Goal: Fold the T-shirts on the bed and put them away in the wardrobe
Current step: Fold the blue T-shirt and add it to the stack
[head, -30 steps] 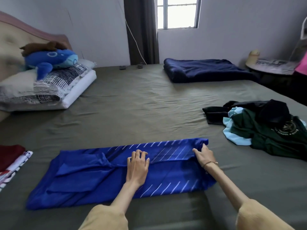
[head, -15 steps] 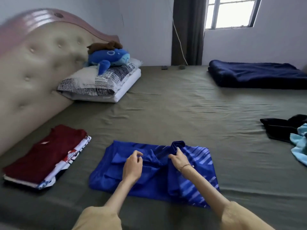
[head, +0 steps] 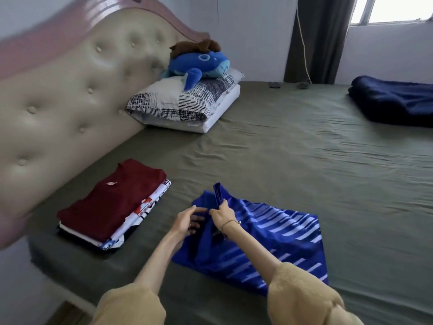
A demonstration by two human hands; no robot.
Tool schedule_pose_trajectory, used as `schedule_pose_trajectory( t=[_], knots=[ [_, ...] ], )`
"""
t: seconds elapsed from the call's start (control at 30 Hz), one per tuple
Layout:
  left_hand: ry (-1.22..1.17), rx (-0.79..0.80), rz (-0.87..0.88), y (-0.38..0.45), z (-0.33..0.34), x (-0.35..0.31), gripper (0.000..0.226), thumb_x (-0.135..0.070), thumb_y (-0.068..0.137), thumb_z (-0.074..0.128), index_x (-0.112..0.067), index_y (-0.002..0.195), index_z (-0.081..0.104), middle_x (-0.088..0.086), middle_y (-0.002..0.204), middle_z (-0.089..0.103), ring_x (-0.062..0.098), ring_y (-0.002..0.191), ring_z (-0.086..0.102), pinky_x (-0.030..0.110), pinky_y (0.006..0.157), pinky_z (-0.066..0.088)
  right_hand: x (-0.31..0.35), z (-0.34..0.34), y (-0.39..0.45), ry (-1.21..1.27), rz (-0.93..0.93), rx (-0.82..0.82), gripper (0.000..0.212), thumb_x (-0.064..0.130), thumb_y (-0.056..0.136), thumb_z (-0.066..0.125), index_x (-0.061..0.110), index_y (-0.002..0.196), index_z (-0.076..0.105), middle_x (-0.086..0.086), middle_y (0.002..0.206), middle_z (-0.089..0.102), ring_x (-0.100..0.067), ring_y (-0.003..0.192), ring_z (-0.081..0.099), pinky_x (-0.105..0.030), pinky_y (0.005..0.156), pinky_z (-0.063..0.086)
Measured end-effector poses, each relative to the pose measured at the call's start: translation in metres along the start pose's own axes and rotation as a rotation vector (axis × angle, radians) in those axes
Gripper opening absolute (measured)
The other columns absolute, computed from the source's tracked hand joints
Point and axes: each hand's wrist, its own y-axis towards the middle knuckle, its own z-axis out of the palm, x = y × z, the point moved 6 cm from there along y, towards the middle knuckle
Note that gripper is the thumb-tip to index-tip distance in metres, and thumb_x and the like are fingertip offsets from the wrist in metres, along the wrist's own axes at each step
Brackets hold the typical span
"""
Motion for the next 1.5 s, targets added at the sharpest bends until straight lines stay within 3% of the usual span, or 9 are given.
schedule_pose_trajectory(
  t=[0.2,0.27,0.33,0.5,0.7,0.87,1.13,1.27,1.5],
  knots=[
    [-0.044,0.043,-0.048,0.012,-0.008,0.005,0.035,-0.04,0.099,0.038,-0.019,0.092,0.066,0.002,0.094,0.067,0.014,0.09,0.059,0.024,0.076,0.044,0.0,0.033,0.012,0.018,0.029,0.095,0.072,0.031,0.094,0.041,0.017,0.15,-0.001,-0.017,0.126,0.057,-0.031,0.102,0.063,-0.041,0.102,0.041],
    [-0.041,0.013,-0.008,0.013,-0.009,0.004,0.028,-0.039,0.094,0.051,-0.018,0.091,0.068,0.002,0.096,0.069,0.013,0.093,0.062,0.025,0.084,0.045,-0.002,0.037,0.01,0.124,0.04,0.158,0.072,0.031,0.094,0.041,0.021,0.15,-0.002,-0.016,0.102,0.067,-0.028,0.078,0.068,-0.035,0.085,0.054],
    [0.102,-0.075,0.051,0.016,-0.012,-0.001,0.023,-0.038,0.085,0.063,-0.016,0.078,0.066,0.003,0.085,0.066,0.015,0.083,0.058,0.025,0.08,0.041,-0.003,0.032,0.006,0.204,0.022,0.206,0.07,0.027,0.095,0.041,0.02,0.15,-0.001,-0.011,0.078,0.067,-0.022,0.06,0.066,-0.026,0.061,0.057],
    [0.543,-0.312,0.146,0.012,-0.014,-0.003,0.037,-0.017,0.095,0.051,-0.013,0.061,0.039,0.005,0.065,0.048,0.021,0.063,0.043,0.03,0.058,0.029,-0.015,-0.012,-0.003,0.025,-0.131,0.047,0.039,0.007,0.094,0.043,0.008,0.133,0.039,-0.003,0.07,0.063,-0.006,0.048,0.06,-0.019,0.054,0.051],
    [1.026,-0.525,0.369,-0.009,0.005,-0.018,0.027,-0.019,0.098,0.044,-0.017,0.125,0.047,0.0,0.126,0.048,0.017,0.118,0.044,0.031,0.089,0.041,-0.065,-0.096,-0.024,-0.395,-0.156,-0.335,0.025,0.013,0.091,0.048,0.012,0.116,0.052,-0.003,0.11,0.055,-0.019,0.102,0.053,-0.029,0.077,0.042],
    [1.129,-0.597,0.529,-0.035,0.041,-0.019,0.035,-0.008,0.087,0.053,-0.02,0.12,0.052,0.003,0.124,0.045,0.02,0.111,0.044,0.033,0.087,0.039,-0.109,-0.149,-0.049,-0.499,0.083,-0.559,0.035,0.02,0.089,0.052,0.011,0.122,0.047,-0.012,0.125,0.044,-0.029,0.12,0.041,-0.039,0.095,0.039],
    [1.203,-0.165,0.599,-0.058,0.114,0.007,0.046,-0.031,0.103,0.023,-0.022,0.149,0.023,-0.001,0.158,0.012,0.014,0.145,0.01,0.04,0.116,0.011,-0.136,-0.166,-0.086,-0.388,0.275,-0.612,0.049,0.039,0.092,0.049,0.001,0.122,0.042,-0.017,0.125,0.053,-0.032,0.115,0.052,-0.039,0.089,0.043],
    [1.335,0.03,0.546,-0.06,0.136,0.022,0.051,-0.035,0.104,0.013,-0.026,0.151,-0.006,-0.008,0.158,-0.012,0.007,0.144,-0.015,0.05,0.113,-0.013,-0.136,-0.16,-0.088,-0.437,0.242,-0.522,0.041,0.038,0.097,0.041,0.004,0.117,0.051,-0.016,0.12,0.059,-0.031,0.111,0.056,-0.035,0.086,0.043],
    [1.389,0.153,0.503,-0.079,0.155,0.018,0.052,-0.031,0.104,0.011,-0.023,0.148,-0.015,-0.006,0.156,-0.02,0.009,0.143,-0.02,0.051,0.109,-0.021,-0.149,-0.183,-0.085,-0.175,0.204,-0.511,0.036,0.025,0.098,0.045,-0.005,0.116,0.051,-0.025,0.123,0.055,-0.036,0.114,0.052,-0.034,0.087,0.041]
  ],
)
